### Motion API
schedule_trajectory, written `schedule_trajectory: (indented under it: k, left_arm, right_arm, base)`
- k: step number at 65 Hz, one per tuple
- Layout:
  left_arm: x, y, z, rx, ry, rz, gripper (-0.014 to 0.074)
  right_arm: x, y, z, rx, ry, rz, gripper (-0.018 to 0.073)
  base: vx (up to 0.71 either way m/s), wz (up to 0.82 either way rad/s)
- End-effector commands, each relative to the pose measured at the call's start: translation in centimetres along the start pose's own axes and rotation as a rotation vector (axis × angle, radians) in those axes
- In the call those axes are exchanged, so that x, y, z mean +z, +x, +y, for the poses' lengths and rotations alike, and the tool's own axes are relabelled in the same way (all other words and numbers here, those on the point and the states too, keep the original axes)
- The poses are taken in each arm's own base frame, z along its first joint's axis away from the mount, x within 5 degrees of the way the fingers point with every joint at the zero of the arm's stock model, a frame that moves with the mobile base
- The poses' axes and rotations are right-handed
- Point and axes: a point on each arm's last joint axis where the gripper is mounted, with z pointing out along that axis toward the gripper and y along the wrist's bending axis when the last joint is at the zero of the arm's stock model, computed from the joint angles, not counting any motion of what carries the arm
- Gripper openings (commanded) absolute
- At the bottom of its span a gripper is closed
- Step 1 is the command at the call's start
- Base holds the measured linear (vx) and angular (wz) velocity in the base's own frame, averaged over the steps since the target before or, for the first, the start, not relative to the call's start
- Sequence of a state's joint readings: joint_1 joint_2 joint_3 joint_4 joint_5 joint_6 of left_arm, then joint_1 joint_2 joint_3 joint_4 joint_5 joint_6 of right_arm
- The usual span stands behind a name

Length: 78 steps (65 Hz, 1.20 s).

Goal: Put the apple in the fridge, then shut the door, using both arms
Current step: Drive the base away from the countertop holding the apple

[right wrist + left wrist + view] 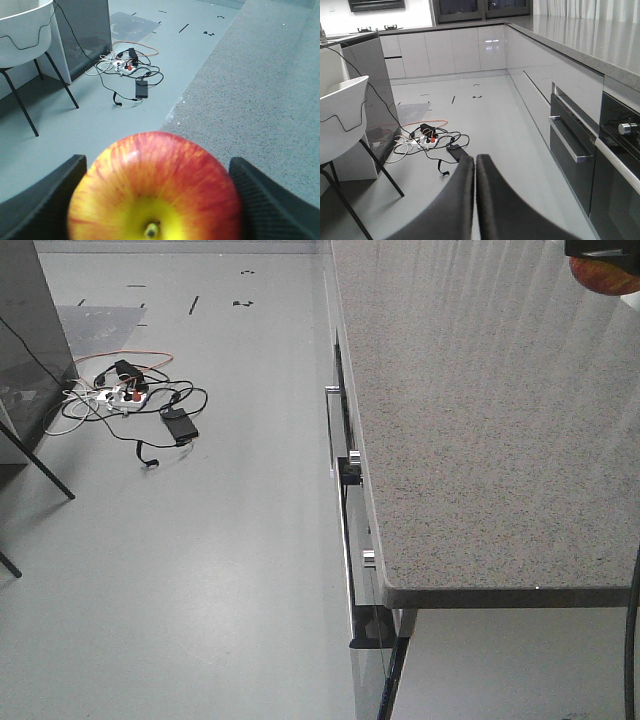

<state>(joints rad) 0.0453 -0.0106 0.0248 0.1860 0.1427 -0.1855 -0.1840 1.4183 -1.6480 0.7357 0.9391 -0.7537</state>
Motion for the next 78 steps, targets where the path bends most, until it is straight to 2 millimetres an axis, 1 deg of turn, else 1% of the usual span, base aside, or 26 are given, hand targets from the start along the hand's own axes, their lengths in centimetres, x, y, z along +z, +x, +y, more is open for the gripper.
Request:
schedule_trajectory:
  k: [1, 49, 78]
  left_arm:
    - [-0.29, -1.34, -0.14, -0.009, 0.02, -0.1, -0.0007]
    - [-0.29, -1.34, -0.14, -0.009, 0.02, -0.1, -0.0007]
    - [-0.29, -1.34, -0.14, -0.009, 0.02, -0.1, -0.0007]
  right_arm:
    - [-1.9, -1.9, 0.62, -0.005, 0.03, -0.122, 0.0119]
    - [-1.9, -1.89, 0.62, -0.005, 0.03, -0.121, 0.0119]
    - [-1.9, -1.9, 0.61, -0.005, 0.03, -0.122, 0.0119]
  base:
    - [0.0, 0.0]
    - [0.0, 0.02]
    - [0.01, 0.25]
